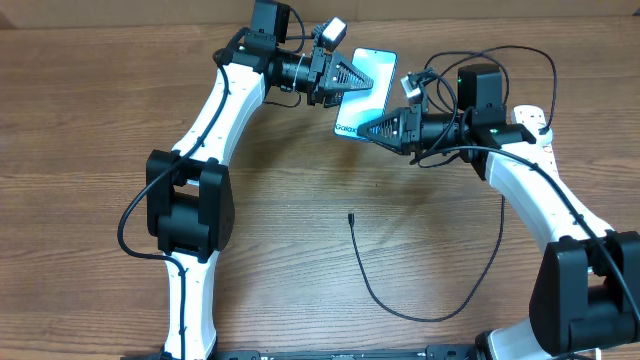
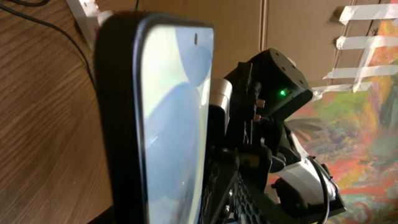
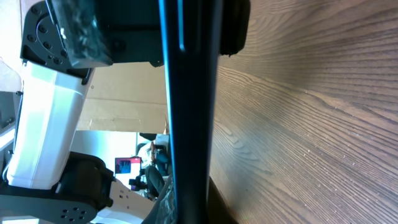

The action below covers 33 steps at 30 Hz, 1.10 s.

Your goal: Plug charger to phone and switch on socket

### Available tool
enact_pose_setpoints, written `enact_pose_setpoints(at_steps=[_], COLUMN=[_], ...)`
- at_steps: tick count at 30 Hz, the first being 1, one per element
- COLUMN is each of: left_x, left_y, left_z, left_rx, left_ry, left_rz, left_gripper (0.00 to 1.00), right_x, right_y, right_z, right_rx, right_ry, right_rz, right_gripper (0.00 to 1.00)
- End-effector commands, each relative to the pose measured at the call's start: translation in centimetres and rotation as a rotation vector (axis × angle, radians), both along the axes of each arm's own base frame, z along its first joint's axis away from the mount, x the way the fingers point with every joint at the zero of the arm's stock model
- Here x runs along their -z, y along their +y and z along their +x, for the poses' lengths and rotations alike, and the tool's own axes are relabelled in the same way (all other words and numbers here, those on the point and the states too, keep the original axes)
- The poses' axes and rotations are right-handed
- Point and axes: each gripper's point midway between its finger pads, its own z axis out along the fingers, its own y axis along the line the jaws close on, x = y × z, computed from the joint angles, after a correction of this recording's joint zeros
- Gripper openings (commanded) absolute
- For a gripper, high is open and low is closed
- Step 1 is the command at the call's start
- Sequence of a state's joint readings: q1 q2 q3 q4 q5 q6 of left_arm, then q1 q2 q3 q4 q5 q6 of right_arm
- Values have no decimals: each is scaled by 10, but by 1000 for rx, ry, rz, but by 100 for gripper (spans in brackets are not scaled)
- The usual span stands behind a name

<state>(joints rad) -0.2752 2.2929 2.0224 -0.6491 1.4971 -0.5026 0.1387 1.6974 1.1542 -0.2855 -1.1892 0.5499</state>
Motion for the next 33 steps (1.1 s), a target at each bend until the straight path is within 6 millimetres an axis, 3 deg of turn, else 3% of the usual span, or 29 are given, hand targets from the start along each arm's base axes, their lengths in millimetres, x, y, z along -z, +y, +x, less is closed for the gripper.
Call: enact_pose_setpoints(at_steps=[1,8,12,24,33], left_x=[-30,-30,-30,-30,-30], left_y=[-13,-25,-25,-13,-10], left_z=[-21,-31,-31,-22,-20], left_rx=[88,117,117,89,82], left_ry=[-8,-12,-12,-11,-11], left_rz=[-70,-72,-72,-72,-71], left_gripper=[40,37,32,31,15], right_x=[-7,-7,-7,-5,-5], right_y=[13,13,13,10,10], right_z=[-4,-4,-4,-4,-3], right_rx=[-31,-33,-32,-25,-23], right_ry=[-19,-28,-29,-17,-17], right_rz=[0,1,1,-3,-6], right_gripper=[4,4,4,4,4])
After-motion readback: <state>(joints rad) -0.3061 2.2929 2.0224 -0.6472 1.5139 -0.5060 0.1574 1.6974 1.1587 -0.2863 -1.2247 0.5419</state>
